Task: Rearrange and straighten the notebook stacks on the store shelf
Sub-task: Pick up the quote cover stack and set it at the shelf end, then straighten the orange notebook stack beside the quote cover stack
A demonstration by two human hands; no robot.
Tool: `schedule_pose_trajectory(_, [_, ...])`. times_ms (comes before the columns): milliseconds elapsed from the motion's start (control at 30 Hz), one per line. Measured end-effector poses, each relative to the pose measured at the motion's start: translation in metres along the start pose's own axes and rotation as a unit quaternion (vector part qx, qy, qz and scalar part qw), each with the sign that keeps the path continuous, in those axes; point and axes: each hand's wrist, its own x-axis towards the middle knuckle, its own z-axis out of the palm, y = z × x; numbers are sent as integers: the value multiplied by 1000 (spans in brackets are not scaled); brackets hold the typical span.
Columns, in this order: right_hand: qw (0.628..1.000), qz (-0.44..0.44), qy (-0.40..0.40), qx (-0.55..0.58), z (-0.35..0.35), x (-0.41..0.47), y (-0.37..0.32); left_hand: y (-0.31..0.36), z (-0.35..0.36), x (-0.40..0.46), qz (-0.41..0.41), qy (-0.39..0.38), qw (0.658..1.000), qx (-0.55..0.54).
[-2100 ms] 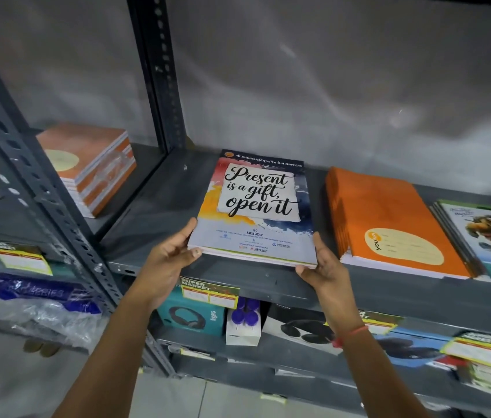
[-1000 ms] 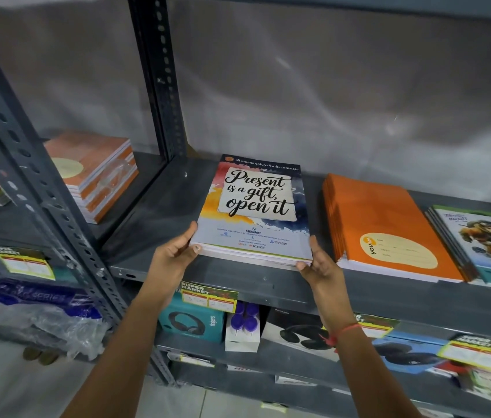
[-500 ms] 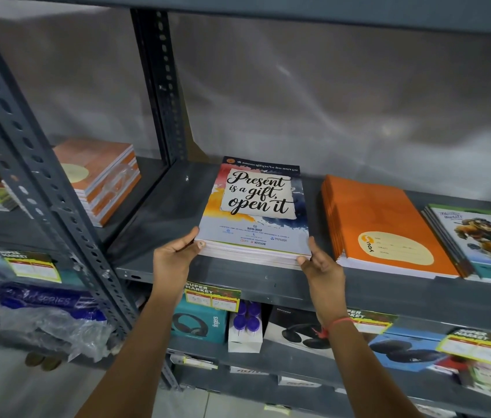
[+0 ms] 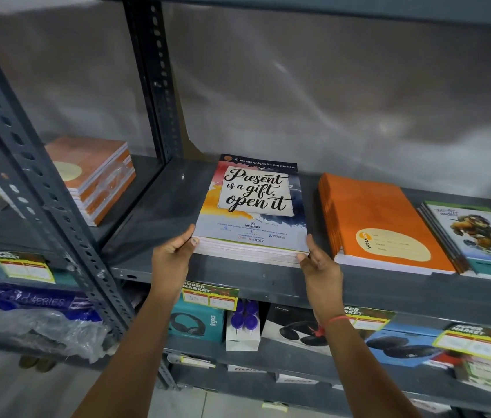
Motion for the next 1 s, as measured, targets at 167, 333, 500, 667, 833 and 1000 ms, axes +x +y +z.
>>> schedule_pose_trajectory(167, [1000, -6, 3, 0, 0, 0, 0, -1, 0, 1, -7, 15, 1000, -25])
schedule_pose_trajectory(333, [1000, -2, 9, 14, 1, 1, 0, 0, 1, -1, -9, 21, 999, -26])
schedule_pose_trajectory(500, [1000, -6, 11, 29, 0, 1, 1, -1, -2, -1, -9, -5, 1000, -16])
schedule_pose_trajectory(667, [1000, -11, 15, 25, 1, 2, 3, -2, 0, -1, -5, 12, 1000, -13])
schedule_pose_trajectory(833, [1000, -13, 23, 5, 1, 3, 4, -4, 3, -1, -2, 26, 1000, -11])
schedule_pose_trajectory(1000, [1000, -14, -7, -19, -3, 1, -1, 2, 5, -5, -8, 32, 999, 21])
